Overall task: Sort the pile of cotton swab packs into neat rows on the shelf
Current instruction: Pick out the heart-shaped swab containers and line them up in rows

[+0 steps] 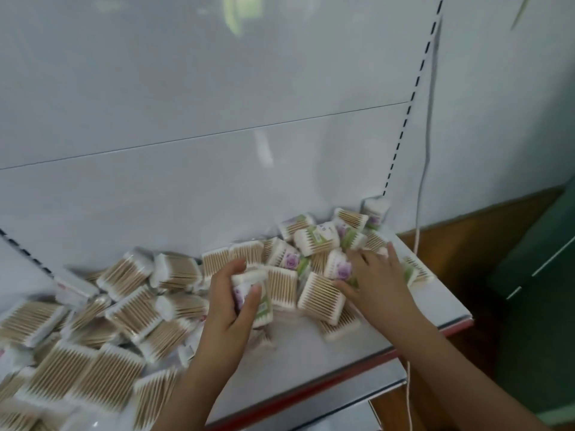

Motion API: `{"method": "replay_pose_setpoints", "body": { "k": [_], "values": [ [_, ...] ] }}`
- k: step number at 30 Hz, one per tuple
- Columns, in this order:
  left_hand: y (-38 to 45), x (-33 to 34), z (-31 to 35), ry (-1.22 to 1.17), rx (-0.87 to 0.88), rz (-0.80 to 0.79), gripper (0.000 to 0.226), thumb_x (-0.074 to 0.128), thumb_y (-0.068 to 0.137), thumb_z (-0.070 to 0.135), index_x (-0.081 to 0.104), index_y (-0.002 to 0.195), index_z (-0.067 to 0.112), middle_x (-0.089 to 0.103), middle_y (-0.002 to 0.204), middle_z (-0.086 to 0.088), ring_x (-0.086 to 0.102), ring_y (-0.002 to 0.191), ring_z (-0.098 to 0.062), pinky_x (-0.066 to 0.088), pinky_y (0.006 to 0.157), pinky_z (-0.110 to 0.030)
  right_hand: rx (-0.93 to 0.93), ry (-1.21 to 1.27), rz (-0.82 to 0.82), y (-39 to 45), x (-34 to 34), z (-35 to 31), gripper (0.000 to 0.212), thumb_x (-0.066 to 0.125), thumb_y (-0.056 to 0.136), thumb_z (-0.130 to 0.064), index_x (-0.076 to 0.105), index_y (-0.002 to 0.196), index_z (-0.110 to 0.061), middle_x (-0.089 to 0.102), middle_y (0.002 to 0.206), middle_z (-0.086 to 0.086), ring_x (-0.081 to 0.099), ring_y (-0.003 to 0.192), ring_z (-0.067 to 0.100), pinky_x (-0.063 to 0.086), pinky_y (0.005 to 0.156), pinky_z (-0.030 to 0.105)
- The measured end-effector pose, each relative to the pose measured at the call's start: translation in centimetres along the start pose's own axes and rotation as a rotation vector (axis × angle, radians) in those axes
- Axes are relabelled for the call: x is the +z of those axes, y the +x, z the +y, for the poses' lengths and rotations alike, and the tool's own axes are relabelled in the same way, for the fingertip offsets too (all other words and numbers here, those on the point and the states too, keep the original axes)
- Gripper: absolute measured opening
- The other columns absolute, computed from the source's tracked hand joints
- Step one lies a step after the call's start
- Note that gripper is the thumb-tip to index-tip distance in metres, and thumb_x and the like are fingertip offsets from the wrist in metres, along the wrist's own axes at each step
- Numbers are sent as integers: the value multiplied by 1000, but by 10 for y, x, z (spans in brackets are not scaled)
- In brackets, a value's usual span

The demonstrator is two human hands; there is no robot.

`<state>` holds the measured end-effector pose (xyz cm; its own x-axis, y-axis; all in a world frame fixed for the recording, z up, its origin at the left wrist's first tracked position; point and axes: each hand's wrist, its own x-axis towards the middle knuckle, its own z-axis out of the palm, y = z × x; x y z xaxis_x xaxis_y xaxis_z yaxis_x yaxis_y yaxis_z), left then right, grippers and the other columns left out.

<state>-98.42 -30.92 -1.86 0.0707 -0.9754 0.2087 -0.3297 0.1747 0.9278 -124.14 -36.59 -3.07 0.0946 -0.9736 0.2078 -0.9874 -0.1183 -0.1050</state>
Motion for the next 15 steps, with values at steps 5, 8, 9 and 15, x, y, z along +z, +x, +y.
{"method": "replay_pose_setpoints", "body": {
  "k": [5, 8, 9, 15],
  "values": [
    [0, 5, -3, -31, -49, -73, 40, 62, 90, 56, 51, 126, 42, 59, 114, 1, 64, 91, -30, 60, 68, -52, 59, 236, 34, 1, -16, -6, 69, 69, 83, -53, 45, 141, -23, 40, 129, 3, 53, 111, 22, 47, 82, 29],
    [1, 5, -9, 4, -9, -60, 36, 74, 88, 33, 56, 119, 39, 56, 123, 11, 64, 103, -21, 60, 76, -48, 122, 378, 207, 2, -26, -14, 66, 70, 79, -51, 48, 136, -27, 45, 124, 1, 57, 103, 20, 54, 78, 36],
    [0, 3, -11, -7, -24, -70, 40, 76, 87, 27, 55, 118, 40, 56, 124, 8, 65, 100, -20, 61, 74, -46, 130, 463, 234, 4, -28, -18, 65, 71, 80, -50, 48, 135, -27, 48, 123, -1, 57, 103, 17, 53, 79, 34],
    [-8, -20, -9, -7, -86, -34, 62, 81, 81, 11, 41, 121, 36, 65, 101, -5, 69, 71, -13, 56, 57, -25, 135, 1035, 139, 24, -35, -72, 50, 72, 85, -41, 39, 121, -32, 61, 107, -11, 65, 89, 4, 54, 74, 25]
  ]
}}
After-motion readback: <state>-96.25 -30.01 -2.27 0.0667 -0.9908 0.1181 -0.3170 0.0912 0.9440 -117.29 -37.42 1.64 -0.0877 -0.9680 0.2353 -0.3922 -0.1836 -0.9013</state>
